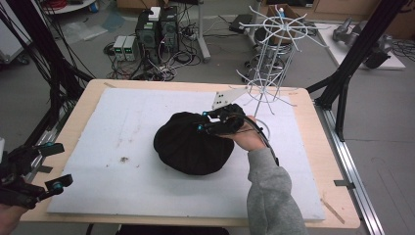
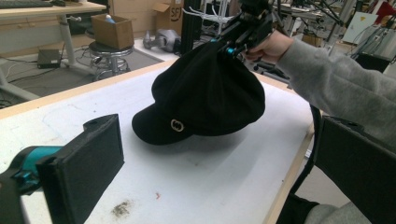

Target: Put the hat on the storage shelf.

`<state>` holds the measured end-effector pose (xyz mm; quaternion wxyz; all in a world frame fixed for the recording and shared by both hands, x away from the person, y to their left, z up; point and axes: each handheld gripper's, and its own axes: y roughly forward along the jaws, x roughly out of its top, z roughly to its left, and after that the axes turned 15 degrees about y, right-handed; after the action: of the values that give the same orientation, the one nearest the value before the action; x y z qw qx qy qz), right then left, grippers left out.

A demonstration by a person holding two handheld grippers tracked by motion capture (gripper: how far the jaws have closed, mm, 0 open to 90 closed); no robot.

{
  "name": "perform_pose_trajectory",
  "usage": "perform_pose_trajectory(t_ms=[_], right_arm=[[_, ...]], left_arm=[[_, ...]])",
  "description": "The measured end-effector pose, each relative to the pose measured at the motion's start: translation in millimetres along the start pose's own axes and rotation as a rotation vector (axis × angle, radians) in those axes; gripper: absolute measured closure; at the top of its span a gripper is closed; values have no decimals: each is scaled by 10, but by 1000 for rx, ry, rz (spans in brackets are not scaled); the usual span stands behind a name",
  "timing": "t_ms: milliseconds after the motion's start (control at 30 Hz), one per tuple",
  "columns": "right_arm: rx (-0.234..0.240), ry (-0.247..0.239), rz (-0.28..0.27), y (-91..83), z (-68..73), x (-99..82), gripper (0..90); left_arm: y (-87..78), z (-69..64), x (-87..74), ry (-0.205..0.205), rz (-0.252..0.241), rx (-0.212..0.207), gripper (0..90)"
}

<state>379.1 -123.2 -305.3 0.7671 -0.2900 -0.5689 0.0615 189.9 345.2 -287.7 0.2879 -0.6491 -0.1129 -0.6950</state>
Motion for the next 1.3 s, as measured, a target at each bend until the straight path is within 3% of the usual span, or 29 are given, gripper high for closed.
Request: perform_pose_trajectory(t_ms=[33,67,133,200,467,833,1300], right_arm=[[-4,-4,4,-26,23,30,716],[-10,-46,-17,-35,19,62,716],[-2,-20,11,-73,78,95,716],[5,-48,13,-146,147,197,716],[33,-81,-6,-349,302,408,715],[25,-142,-17,-581,481,738,714],[86,-198,-18,-829,656,1061,713]], left_arm=[[1,-1,1,0,1,0,18],[1,-1,1,0,1,0,18],[1,-1,2,-2,-1,-3,18],[-1,-2,5,0,-2,-2,18],[-9,-9,12,4,-5,-15,18],[1,-3,6,-1,-3,-11,18],[2,-9,3,3,-4,-22,18]])
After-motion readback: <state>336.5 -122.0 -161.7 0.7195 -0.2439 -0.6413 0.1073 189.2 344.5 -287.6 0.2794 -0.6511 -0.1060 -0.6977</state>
